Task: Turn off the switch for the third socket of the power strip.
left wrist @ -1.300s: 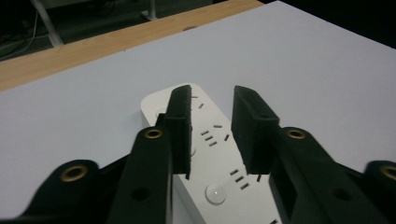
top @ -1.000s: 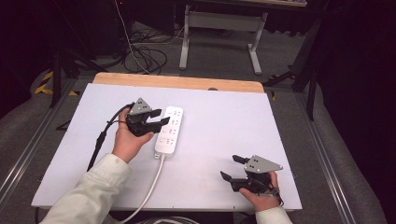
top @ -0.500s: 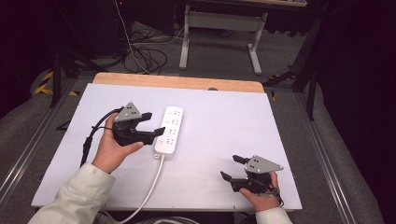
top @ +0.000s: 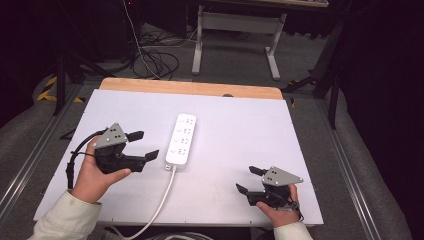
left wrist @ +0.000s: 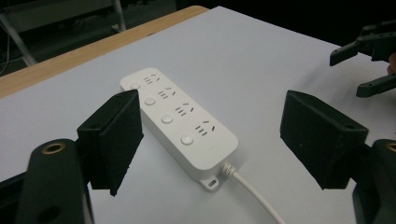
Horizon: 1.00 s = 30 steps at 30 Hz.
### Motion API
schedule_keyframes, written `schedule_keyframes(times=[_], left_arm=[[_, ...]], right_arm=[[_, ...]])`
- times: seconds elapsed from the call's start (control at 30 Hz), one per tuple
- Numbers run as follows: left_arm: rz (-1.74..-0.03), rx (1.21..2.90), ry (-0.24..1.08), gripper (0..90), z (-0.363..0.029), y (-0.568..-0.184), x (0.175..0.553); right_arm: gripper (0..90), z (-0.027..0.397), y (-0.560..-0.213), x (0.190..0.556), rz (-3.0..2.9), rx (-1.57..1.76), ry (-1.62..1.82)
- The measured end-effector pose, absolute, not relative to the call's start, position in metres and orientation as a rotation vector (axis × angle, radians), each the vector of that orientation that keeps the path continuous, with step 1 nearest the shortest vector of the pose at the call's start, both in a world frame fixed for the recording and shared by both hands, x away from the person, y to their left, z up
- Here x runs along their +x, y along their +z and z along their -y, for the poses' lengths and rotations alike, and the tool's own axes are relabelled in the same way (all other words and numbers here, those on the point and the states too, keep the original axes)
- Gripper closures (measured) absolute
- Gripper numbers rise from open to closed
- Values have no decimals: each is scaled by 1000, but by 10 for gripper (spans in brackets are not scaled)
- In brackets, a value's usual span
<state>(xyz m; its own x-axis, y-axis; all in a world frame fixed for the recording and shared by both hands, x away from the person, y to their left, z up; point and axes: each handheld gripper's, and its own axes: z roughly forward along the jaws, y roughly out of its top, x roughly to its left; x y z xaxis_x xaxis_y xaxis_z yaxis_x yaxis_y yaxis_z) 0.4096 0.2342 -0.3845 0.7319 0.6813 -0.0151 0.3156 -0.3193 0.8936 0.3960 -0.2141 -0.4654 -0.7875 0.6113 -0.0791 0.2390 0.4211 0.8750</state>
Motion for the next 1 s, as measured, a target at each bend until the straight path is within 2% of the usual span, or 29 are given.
schedule_keyframes(times=[0.37, 0.8, 1.0], left_arm=[[-796, 1848, 429, 205, -266, -406, 390], [-796, 1859, 450, 186, -289, -438, 379], [-814, 1841, 400, 196, -299, -450, 374]], right_arm=[[265, 215, -465, 396, -2289, 734, 1335], [265, 215, -465, 396, -2290, 725, 1335], [265, 216, -465, 396, -2291, 728, 1336]])
